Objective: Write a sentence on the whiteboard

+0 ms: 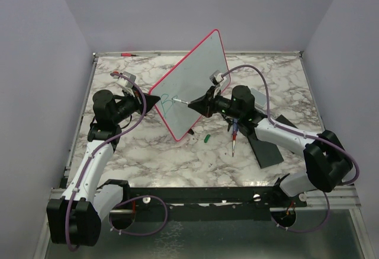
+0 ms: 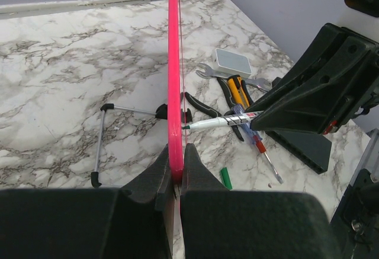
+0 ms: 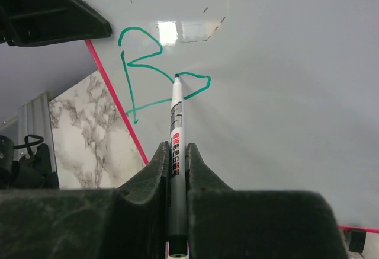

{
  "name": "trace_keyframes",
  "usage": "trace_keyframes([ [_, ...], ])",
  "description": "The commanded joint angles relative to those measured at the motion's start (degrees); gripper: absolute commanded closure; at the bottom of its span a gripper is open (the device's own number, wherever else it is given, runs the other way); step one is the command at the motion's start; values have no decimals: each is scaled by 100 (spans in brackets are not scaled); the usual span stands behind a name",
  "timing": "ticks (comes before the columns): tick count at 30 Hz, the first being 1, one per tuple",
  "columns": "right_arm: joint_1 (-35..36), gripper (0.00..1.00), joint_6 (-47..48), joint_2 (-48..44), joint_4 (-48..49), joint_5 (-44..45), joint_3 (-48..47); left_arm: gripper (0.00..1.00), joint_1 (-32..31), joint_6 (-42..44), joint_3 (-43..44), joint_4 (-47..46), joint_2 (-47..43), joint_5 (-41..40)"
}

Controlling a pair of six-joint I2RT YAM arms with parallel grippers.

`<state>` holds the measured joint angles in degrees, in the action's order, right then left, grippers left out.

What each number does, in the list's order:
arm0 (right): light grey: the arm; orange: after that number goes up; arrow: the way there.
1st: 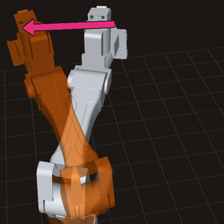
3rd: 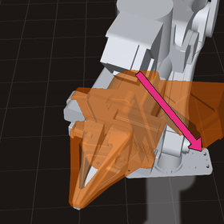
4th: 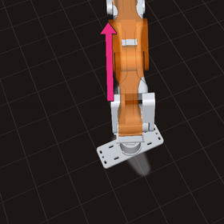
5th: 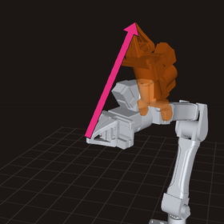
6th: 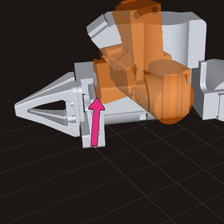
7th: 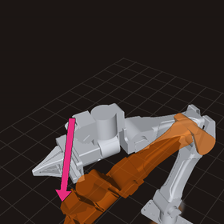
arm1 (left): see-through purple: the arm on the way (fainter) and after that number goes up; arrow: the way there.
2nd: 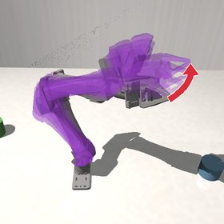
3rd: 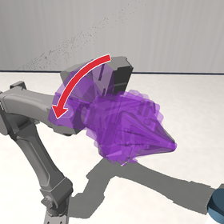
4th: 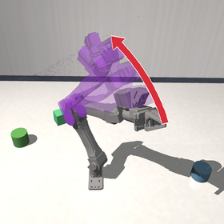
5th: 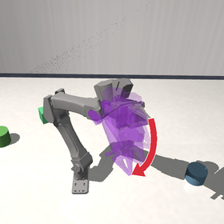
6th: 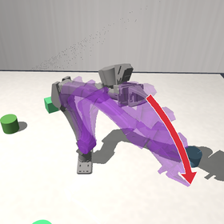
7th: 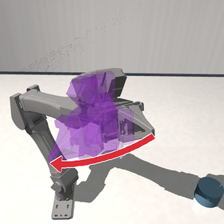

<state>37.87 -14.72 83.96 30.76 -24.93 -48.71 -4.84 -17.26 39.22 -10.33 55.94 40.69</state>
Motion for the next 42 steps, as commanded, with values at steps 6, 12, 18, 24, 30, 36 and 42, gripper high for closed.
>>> trace_keyframes([
  [6, 119, 99, 124, -8, -88, 250, 240, 100, -101, 421, -215, 954, 181, 291],
  [12, 124, 100, 96, -77, -152, 473, 499, 100, -102, 416, -217, 954, 187, 288],
  [18, 117, 99, 73, -95, -216, 797, 554, 100, -98, 418, -215, 954, 206, 289],
  [24, 123, 99, 71, -319, -312, 1390, 520, 100, -101, 429, -219, 954, 206, 265],
  [30, 119, 99, 19, -796, -317, 1306, 587, 100, -102, 433, -215, 954, 206, 271],
  [36, 109, 99, 94, -906, -456, 1261, 444, 100, -99, 427, -220, 954, 205, 290],
  [42, 109, 99, 111, -578, -410, 974, 258, 100, -99, 416, -221, 954, 191, 290],
])
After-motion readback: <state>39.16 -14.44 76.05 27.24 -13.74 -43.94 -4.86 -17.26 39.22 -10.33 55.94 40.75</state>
